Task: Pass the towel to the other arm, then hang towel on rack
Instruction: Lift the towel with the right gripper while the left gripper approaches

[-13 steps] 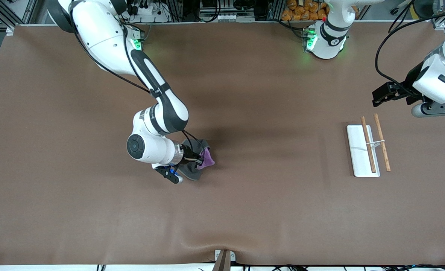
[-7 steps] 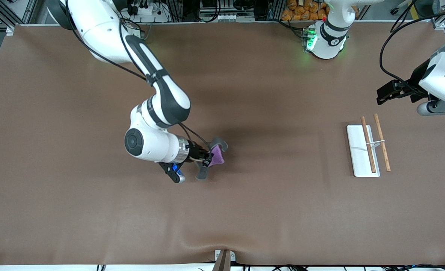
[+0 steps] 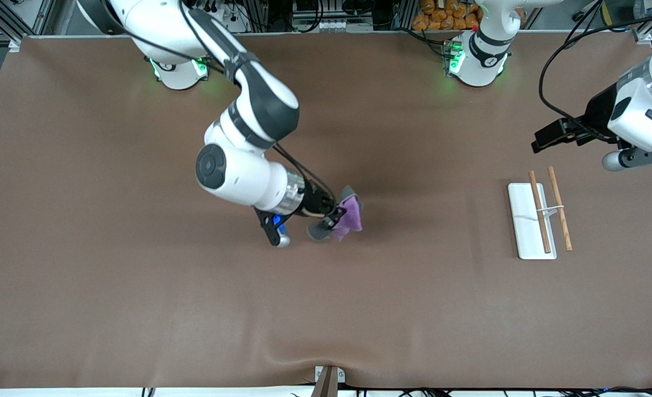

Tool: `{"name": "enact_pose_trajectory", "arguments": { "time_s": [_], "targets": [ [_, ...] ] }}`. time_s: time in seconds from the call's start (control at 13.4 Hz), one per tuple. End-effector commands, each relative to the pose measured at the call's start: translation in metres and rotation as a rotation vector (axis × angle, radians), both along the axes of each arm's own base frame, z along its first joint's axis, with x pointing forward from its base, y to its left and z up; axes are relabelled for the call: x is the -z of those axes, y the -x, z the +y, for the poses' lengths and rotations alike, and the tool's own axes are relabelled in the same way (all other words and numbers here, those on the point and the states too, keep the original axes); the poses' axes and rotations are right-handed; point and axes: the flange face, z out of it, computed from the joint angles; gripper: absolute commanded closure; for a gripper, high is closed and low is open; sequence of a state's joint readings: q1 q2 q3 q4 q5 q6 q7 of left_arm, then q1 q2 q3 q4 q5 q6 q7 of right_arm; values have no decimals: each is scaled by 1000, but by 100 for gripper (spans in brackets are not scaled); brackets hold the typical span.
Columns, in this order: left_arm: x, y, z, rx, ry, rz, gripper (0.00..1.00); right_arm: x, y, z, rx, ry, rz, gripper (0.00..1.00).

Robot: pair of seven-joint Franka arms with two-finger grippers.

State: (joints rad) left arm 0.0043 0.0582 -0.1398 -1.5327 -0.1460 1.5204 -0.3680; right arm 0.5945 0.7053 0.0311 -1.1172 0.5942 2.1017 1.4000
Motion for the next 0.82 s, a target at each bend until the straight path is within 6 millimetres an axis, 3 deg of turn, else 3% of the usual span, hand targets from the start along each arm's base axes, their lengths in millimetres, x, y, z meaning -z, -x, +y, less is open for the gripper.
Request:
{"name": "enact_pose_trajectory", "arguments": {
  "time_s": [0.0, 0.3, 0.52, 0.74],
  "targets": [
    [24, -24, -8, -129, 99, 18, 0, -31, 9, 18, 78, -24, 3, 100],
    [80, -58, -32, -345, 189, 95, 0, -53, 9, 35, 264, -117, -41, 100],
    [122, -79, -63, -566, 262, 180, 0, -52, 7, 34, 293, -125, -33, 100],
    [150, -95, -83, -699, 352, 220, 0, -56, 11, 45, 332, -171, -74, 100]
  ]
}}
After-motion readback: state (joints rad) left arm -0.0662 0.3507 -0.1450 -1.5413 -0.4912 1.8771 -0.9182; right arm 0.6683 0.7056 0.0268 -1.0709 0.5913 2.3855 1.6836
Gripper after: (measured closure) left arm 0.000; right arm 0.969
